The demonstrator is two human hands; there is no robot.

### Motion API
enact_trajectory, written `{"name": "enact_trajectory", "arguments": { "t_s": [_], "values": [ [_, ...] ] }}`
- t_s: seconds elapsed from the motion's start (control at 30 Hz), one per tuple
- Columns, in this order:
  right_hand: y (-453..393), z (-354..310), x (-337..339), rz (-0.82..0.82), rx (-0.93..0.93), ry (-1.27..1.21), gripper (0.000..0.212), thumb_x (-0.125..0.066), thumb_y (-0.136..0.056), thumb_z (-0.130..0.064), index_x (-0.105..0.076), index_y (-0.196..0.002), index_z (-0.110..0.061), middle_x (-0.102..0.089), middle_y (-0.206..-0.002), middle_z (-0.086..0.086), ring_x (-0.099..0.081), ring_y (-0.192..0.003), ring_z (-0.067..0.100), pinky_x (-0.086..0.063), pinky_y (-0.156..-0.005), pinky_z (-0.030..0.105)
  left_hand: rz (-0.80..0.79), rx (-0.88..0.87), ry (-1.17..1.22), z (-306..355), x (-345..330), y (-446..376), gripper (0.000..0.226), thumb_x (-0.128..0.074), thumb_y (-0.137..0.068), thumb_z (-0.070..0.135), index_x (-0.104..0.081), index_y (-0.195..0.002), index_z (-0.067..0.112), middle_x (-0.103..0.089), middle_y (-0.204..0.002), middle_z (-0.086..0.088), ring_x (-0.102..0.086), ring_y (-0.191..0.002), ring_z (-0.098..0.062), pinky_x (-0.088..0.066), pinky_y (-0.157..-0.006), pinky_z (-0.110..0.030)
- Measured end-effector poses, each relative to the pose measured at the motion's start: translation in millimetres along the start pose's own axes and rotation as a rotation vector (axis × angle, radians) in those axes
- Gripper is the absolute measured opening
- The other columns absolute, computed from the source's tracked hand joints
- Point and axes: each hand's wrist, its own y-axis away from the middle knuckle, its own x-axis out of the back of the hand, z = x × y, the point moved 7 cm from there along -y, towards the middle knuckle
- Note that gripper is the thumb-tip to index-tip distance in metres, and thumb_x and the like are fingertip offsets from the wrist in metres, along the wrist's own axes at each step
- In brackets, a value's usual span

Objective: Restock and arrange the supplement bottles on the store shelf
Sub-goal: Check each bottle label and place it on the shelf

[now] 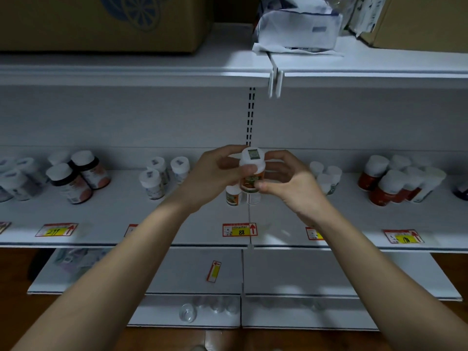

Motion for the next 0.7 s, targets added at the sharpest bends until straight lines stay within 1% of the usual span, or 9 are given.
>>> {"name": "enact_trajectory", "arguments": {
  "t_s": [0.07, 0.17, 0.23, 0.33, 0.43, 0.47, 0.5, 0.6, 0.7],
  "values": [
    [-4.5, 6.4, 0.3, 0.039, -0.014, -0.076, 0.041, -0.075, -0.08, 0.006, -0.063, -0.107, -0.022, -0.071, -0.11, 0.005, -0.07, -0.103, 0.015, -0.059, -0.084, 0.031, 0.048, 0.018, 0.03, -4.4, 2.6, -9.4, 0.029, -0.071, -0.09, 0.02, -0.067, -0.117, 0.03, -0.076, -0.106, -0.002, -0.072, -0.099, -0.019, -0.059, -0.09, -0.039],
    [-12.1, 29.8, 8.3, 0.156, -0.091, -0.253, 0.023, -0.067, -0.09, 0.001, -0.063, -0.108, -0.013, -0.07, -0.113, 0.01, -0.069, -0.106, 0.022, -0.059, -0.088, 0.036, 0.142, 0.091, 0.116, -21.4, 12.6, -28.9, 0.033, -0.072, -0.09, 0.02, -0.064, -0.122, 0.019, -0.072, -0.114, -0.004, -0.071, -0.104, -0.021, -0.058, -0.093, -0.043],
    [-16.4, 52.2, 16.7, 0.228, -0.132, -0.241, 0.016, -0.061, -0.094, 0.001, -0.063, -0.104, -0.012, -0.07, -0.11, 0.011, -0.068, -0.105, 0.025, -0.059, -0.087, 0.035, 0.187, 0.119, 0.142, -34.5, 18.5, -41.0, 0.032, -0.073, -0.089, 0.016, -0.061, -0.119, 0.015, -0.068, -0.12, -0.006, -0.068, -0.108, -0.024, -0.058, -0.091, -0.042],
    [-21.4, 91.8, 29.5, 0.319, -0.186, -0.039, 0.018, -0.056, -0.097, -0.002, -0.063, -0.096, -0.018, -0.069, -0.105, 0.004, -0.065, -0.101, 0.024, -0.055, -0.085, 0.031, 0.258, 0.149, 0.144, -55.1, 27.1, -56.7, 0.03, -0.072, -0.09, 0.014, -0.055, -0.114, 0.013, -0.063, -0.126, -0.006, -0.065, -0.113, -0.026, -0.06, -0.084, -0.033],
    [-21.1, 126.0, 39.8, 0.349, -0.168, 0.284, 0.017, -0.052, -0.099, -0.006, -0.06, -0.109, -0.016, -0.06, -0.113, 0.0, -0.055, -0.107, 0.016, -0.041, -0.076, 0.005, 0.323, 0.184, 0.124, -76.4, 37.5, -72.2, 0.031, -0.072, -0.09, 0.015, -0.053, -0.114, 0.014, -0.061, -0.126, -0.006, -0.062, -0.115, -0.027, -0.058, -0.084, -0.034],
    [-20.0, 137.0, 43.2, 0.343, -0.169, 0.381, 0.02, -0.051, -0.099, -0.007, -0.059, -0.115, -0.016, -0.058, -0.12, 0.0, -0.053, -0.112, 0.014, -0.037, -0.075, 0.002, 0.333, 0.193, 0.106, -82.2, 40.2, -77.1, 0.031, -0.072, -0.09, 0.015, -0.054, -0.114, 0.016, -0.061, -0.126, -0.005, -0.062, -0.115, -0.026, -0.057, -0.086, -0.036],
    [-19.3, 148.5, 45.7, 0.318, -0.176, 0.461, 0.024, -0.05, -0.1, -0.008, -0.058, -0.122, -0.015, -0.056, -0.128, 0.002, -0.051, -0.117, 0.015, -0.036, -0.081, 0.003, 0.336, 0.2, 0.088, -87.7, 42.3, -82.0, 0.032, -0.073, -0.089, 0.014, -0.054, -0.115, 0.017, -0.061, -0.123, -0.003, -0.061, -0.114, -0.025, -0.056, -0.088, -0.04],
    [-18.2, 183.9, 41.9, 0.121, -0.241, 0.725, 0.041, -0.049, -0.101, -0.015, -0.047, -0.142, -0.011, -0.042, -0.152, 0.006, -0.036, -0.141, 0.022, -0.026, -0.11, 0.02, 0.319, 0.233, 0.077, -103.2, 42.4, -93.4, 0.032, -0.071, -0.09, 0.011, -0.055, -0.116, 0.021, -0.061, -0.111, 0.004, -0.06, -0.106, -0.022, -0.054, -0.09, -0.043],
    [-17.3, 200.2, 32.5, 0.008, -0.207, 0.952, 0.046, -0.046, -0.102, -0.023, -0.043, -0.147, -0.011, -0.036, -0.157, 0.01, -0.027, -0.147, 0.027, -0.019, -0.122, 0.034, 0.285, 0.306, 0.09, -123.2, 37.5, -100.9, 0.033, -0.071, -0.09, 0.009, -0.057, -0.116, 0.021, -0.061, -0.117, 0.0, -0.059, -0.107, -0.021, -0.055, -0.086, -0.038]
  ]
}}
